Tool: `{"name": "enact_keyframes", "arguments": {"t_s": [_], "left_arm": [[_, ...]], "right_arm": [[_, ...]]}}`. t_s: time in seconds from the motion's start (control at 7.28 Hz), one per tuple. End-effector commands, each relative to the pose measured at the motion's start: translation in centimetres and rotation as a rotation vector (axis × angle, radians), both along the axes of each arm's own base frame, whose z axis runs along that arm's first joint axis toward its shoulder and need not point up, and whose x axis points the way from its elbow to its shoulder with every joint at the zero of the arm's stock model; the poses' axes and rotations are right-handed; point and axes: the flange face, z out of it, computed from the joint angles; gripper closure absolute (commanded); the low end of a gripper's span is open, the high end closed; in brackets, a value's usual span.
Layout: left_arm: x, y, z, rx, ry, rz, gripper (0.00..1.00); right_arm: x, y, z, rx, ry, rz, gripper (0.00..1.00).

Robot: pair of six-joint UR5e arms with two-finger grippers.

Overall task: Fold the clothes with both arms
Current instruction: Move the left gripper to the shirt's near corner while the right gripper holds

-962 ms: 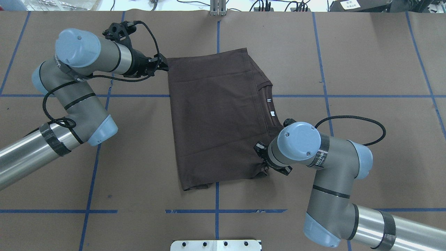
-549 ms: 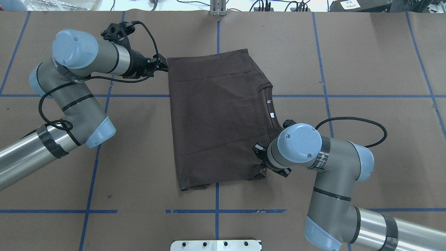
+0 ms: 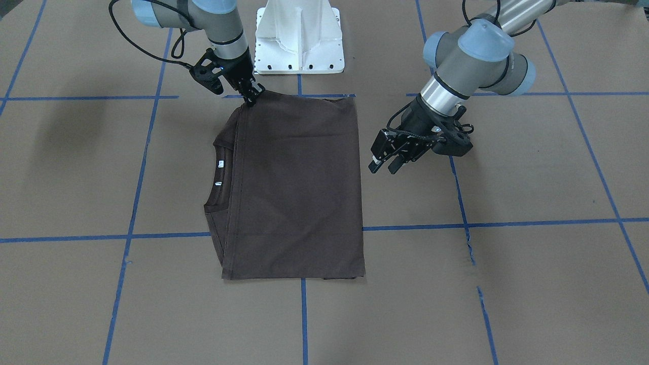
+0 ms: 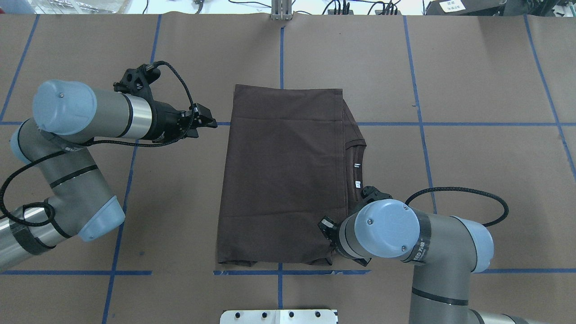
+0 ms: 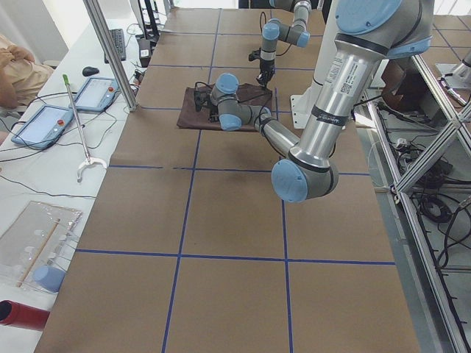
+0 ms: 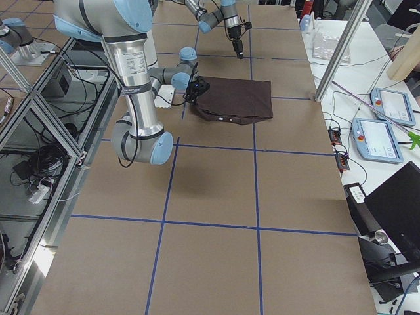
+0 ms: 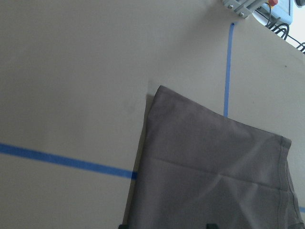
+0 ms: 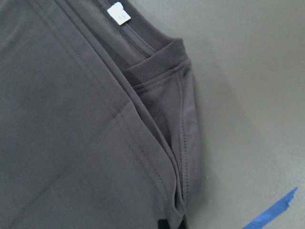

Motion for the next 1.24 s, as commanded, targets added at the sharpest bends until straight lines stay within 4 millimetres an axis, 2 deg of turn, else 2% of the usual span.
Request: {"name": "enact_keyframes", "arguments": {"t_s": [0.0, 0.14, 0.27, 0.55, 0.69, 0.82, 1.1], "left_arm": [[3.3, 5.3, 0.2, -0.071, 0.017, 0.014, 0.34], [6.1, 9.7, 1.0, -0.101, -0.018, 0.031, 0.34], [7.0, 14.6, 1.7, -0.146, -0.031, 0.055, 0.32], [9.7, 20.5, 2.1, -0.252, -0.088, 0.106, 0.33], [10.8, 22.7, 2.1, -0.271, -0.091, 0.125, 0.34], [11.5, 24.0, 2.1, -0.304, -0.089, 0.136, 0.39], [11.9, 24.6, 2.0, -0.306, -0.097, 0.145, 0.42]], "right_arm": [[0.3, 0.5, 0.0, -0.003, 0.005, 0.002, 1.0], [0.3, 0.5, 0.1, -0.003, 0.008, 0.002, 1.0], [0.3, 0.5, 0.1, -0.004, 0.008, 0.001, 1.0], [0.4, 0.4, 0.2, -0.005, 0.011, 0.002, 1.0], [0.4, 0.4, 0.3, -0.005, 0.011, 0.002, 1.0], [0.4, 0.4, 0.2, -0.005, 0.01, 0.002, 1.0], [0.7, 0.5, 0.0, -0.005, 0.005, 0.001, 1.0]]}}
